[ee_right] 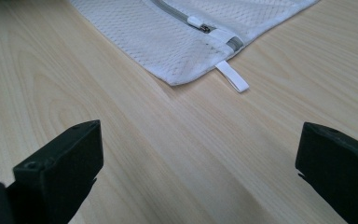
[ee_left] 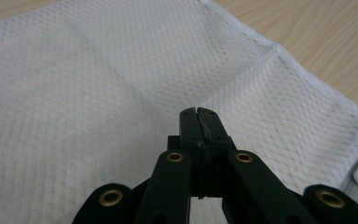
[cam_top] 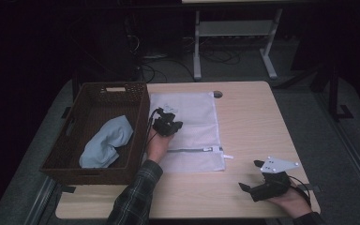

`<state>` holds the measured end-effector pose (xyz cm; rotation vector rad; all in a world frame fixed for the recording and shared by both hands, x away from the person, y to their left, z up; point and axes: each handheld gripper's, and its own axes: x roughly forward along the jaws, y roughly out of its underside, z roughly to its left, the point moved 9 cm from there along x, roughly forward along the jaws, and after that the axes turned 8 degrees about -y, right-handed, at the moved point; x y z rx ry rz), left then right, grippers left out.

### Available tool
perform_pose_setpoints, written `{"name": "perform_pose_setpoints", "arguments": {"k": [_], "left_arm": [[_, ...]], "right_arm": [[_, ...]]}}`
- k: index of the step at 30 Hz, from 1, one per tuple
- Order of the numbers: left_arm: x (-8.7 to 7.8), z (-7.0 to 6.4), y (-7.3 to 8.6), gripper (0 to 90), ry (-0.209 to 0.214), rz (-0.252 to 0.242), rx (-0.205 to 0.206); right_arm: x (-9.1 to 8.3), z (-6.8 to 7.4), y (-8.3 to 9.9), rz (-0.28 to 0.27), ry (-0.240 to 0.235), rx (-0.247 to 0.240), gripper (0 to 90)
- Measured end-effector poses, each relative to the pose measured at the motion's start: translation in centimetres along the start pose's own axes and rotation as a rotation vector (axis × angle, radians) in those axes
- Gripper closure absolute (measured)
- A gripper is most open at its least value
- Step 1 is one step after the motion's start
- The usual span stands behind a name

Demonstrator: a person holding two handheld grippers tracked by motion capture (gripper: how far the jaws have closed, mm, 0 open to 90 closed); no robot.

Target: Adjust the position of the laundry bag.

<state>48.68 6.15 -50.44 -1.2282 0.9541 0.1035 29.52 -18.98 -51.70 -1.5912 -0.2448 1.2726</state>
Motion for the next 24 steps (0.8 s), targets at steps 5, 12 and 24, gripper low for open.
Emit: {"name": "perform_pose_setpoints", "arguments": {"k": [5, 12, 24], "left_arm": [[1.1, 0.2, -0.1, 90.0, -0.012, 0.015, 0.01], [2.3, 0.5, -0.2, 90.0, -0.019, 0.032, 0.005], [3.6, 0.9, 0.2, 90.0, -0.04, 0.07, 0.009]], "right_arm": [[0.0, -0.1, 0.0, -0.002, 0.001, 0.001, 0.2], [0.0, -0.1, 0.0, 0.0, 0.002, 0.003, 0.2], [-0.1, -0.2, 0.0, -0.007, 0.003, 0.0, 0.3]]}}
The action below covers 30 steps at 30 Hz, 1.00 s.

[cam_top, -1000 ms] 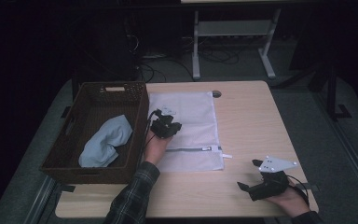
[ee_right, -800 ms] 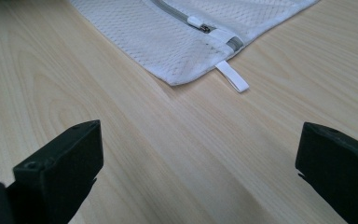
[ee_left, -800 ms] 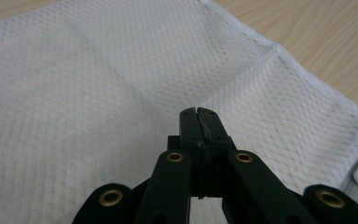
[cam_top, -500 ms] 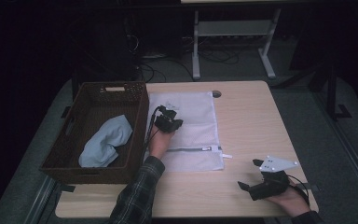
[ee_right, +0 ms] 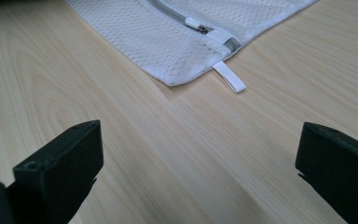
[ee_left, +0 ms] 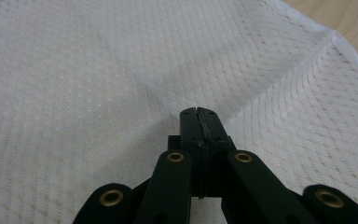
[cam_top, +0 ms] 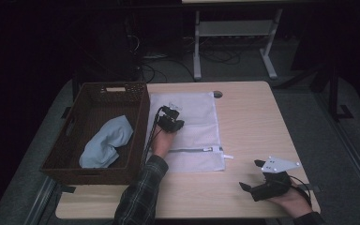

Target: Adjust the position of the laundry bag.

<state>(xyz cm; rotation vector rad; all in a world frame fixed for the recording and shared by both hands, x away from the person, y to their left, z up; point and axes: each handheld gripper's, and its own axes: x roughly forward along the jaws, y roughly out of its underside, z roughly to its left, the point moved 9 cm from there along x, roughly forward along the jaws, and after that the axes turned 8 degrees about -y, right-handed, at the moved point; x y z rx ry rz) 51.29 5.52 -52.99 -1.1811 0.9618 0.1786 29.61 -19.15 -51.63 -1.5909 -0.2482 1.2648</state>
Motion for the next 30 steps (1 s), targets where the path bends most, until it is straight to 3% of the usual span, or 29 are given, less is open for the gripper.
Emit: {"name": "perform_pose_setpoints", "arguments": {"k": [12, 30], "left_arm": [[0.2, -0.7, 0.3, 90.0, 0.021, 0.02, 0.013], [0.2, -3.7, 0.0, 90.0, 0.077, 0.036, 0.038]], "right_arm": [[0.0, 0.0, 0.0, 0.0, 0.0, 0.0, 0.3], [-0.1, 0.0, -0.1, -0.001, -0.002, 0.0, 0.3]]}}
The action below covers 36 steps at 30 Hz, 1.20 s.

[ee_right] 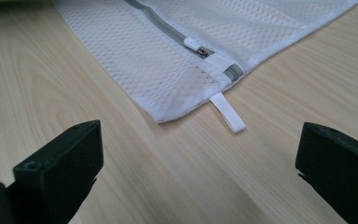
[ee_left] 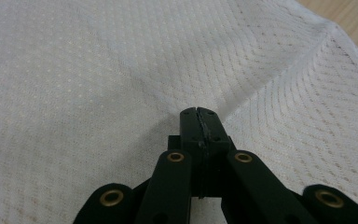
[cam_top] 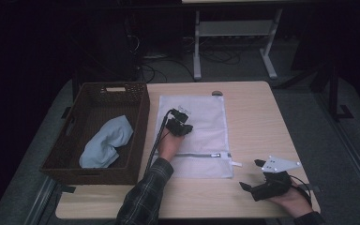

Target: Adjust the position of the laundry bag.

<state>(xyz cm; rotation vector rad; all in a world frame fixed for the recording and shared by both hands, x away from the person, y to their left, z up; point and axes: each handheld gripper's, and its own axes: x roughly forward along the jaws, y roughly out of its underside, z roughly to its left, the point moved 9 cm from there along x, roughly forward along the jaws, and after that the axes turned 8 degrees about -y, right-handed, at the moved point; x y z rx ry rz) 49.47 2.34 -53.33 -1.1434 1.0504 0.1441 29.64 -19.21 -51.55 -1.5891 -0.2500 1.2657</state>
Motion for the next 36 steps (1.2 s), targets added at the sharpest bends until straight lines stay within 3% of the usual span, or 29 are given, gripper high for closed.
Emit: {"name": "perform_pose_setpoints", "arguments": {"k": [12, 29, 36], "left_arm": [[0.6, -1.7, -0.6, 90.0, 0.028, -0.015, -0.015], [0.1, -2.7, -0.3, 90.0, 0.049, 0.007, 0.026], [0.5, -3.7, -0.6, 90.0, 0.061, -0.004, 0.012]], "right_arm": [[0.0, 0.0, 0.0, -0.001, 0.003, -0.001, 0.2], [-0.1, -0.1, 0.0, -0.003, 0.006, -0.001, 0.3], [-0.2, -0.1, 0.0, -0.005, 0.007, 0.001, 0.2]]}}
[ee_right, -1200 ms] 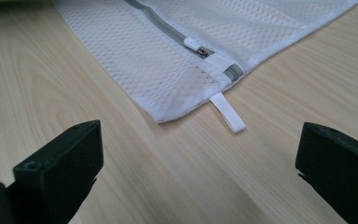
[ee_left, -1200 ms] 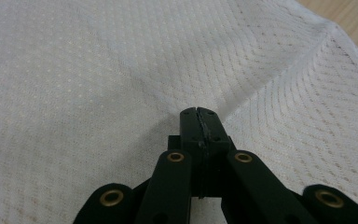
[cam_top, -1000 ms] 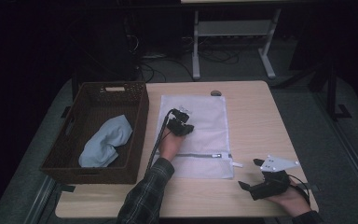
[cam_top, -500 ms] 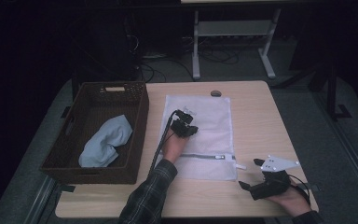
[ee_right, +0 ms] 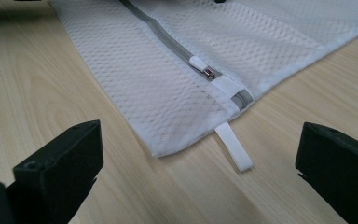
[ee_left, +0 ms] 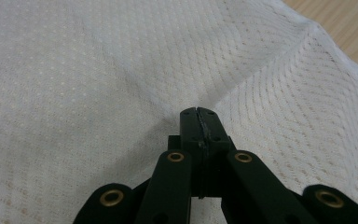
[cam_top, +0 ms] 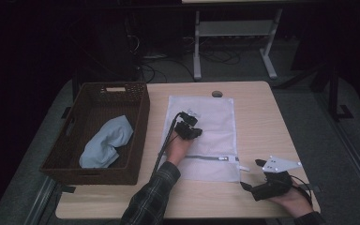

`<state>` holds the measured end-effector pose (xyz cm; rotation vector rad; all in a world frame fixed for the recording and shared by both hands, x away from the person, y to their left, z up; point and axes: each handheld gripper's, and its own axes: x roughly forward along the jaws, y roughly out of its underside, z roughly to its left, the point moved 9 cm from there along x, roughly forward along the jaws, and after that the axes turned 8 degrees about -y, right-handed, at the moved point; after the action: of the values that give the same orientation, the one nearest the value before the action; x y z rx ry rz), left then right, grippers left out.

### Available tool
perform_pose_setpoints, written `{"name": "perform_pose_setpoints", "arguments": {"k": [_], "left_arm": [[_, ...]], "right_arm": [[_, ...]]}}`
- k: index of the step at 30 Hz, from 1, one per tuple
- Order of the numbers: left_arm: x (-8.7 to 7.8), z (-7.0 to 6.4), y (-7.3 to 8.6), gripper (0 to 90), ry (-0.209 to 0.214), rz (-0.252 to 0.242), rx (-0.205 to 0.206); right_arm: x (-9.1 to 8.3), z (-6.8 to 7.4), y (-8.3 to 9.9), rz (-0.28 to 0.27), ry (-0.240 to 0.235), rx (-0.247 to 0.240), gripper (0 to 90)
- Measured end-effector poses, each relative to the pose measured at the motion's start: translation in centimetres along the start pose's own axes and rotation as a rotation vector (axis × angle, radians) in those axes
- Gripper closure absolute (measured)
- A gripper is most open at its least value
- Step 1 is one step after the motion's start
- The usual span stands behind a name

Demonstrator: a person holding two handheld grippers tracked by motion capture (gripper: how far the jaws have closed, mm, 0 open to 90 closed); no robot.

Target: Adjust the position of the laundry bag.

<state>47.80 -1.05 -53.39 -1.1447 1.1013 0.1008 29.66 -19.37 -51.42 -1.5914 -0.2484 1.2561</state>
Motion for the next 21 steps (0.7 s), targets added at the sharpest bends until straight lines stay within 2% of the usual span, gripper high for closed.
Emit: {"name": "perform_pose_setpoints", "arguments": {"k": [14, 21], "left_arm": [[1.3, -2.3, -1.2, 90.0, 0.026, -0.01, -0.01], [2.0, -3.5, -1.9, 90.0, 0.043, -0.01, 0.005]], "right_arm": [[-0.1, 0.0, -0.1, -0.007, -0.003, 0.002, 0.3], [-0.2, 0.0, -0.1, -0.009, -0.005, 0.002, 0.3]]}}
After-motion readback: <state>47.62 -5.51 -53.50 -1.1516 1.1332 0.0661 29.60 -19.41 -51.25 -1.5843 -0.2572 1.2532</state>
